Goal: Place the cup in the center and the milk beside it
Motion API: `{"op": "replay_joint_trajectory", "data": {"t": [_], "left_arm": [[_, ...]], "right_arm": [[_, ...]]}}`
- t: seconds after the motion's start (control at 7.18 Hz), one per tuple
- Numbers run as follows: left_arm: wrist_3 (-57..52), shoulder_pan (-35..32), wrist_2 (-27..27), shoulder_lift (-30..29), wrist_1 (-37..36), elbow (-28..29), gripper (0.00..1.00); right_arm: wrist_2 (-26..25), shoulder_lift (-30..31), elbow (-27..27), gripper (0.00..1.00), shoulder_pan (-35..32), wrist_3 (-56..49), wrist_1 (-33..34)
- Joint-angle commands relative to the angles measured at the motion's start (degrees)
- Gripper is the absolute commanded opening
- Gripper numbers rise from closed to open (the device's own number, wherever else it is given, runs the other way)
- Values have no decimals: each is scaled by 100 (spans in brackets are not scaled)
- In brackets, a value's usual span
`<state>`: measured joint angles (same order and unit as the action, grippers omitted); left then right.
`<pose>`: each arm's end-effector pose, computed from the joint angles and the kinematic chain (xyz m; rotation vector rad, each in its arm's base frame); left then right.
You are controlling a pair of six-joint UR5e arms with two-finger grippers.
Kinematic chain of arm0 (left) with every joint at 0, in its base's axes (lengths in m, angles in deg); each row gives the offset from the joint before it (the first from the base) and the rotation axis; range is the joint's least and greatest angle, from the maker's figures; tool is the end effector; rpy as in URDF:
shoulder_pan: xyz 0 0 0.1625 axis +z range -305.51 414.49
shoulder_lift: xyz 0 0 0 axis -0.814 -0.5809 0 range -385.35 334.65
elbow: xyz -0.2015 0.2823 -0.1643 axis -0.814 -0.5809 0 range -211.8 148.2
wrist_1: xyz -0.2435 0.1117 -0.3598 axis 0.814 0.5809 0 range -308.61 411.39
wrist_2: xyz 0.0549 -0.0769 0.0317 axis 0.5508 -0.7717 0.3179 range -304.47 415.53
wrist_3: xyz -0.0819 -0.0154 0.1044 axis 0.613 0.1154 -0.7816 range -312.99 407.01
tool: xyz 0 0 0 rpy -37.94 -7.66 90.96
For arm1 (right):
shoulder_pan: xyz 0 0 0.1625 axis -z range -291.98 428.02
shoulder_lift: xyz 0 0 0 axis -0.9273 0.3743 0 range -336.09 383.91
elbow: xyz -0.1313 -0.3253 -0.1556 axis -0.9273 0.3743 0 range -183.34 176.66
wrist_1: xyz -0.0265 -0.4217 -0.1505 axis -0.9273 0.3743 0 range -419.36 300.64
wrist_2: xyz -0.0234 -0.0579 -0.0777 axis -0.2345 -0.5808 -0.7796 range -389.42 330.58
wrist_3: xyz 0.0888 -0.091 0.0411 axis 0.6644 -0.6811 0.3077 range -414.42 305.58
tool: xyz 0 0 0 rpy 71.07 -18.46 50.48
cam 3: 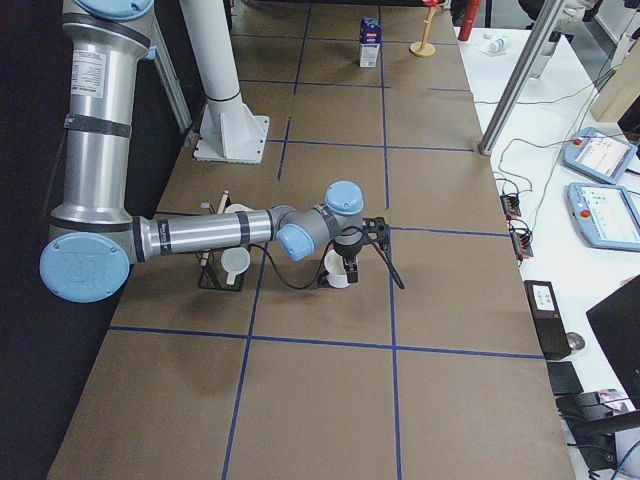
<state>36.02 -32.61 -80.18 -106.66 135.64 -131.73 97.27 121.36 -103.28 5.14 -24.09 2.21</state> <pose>-0.0143 -0.4635 0.6334 -0.0182 0.8020 0.1981 -0.1889 -0.4861 0.5651 0.1565 -0.7976 -0.1200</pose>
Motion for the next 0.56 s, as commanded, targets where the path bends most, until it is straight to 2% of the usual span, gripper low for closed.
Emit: {"op": "replay_joint_trajectory", "data": {"t": [0.0, 0.14, 0.28, 0.42], "left_arm": [[0, 0, 0, 2, 21, 8, 100], [0, 0, 0, 2, 21, -1, 100], [0, 0, 0, 2, 21, -1, 100], [0, 0, 0, 2, 21, -1, 100]], "right_arm": [[-30, -15, 264, 96, 170, 34, -144], [-30, -16, 361, 95, 196, 35, -258], [-22, -33, 484, 78, 214, 35, -260], [-13, -138, 572, 47, 214, 35, -260]]}}
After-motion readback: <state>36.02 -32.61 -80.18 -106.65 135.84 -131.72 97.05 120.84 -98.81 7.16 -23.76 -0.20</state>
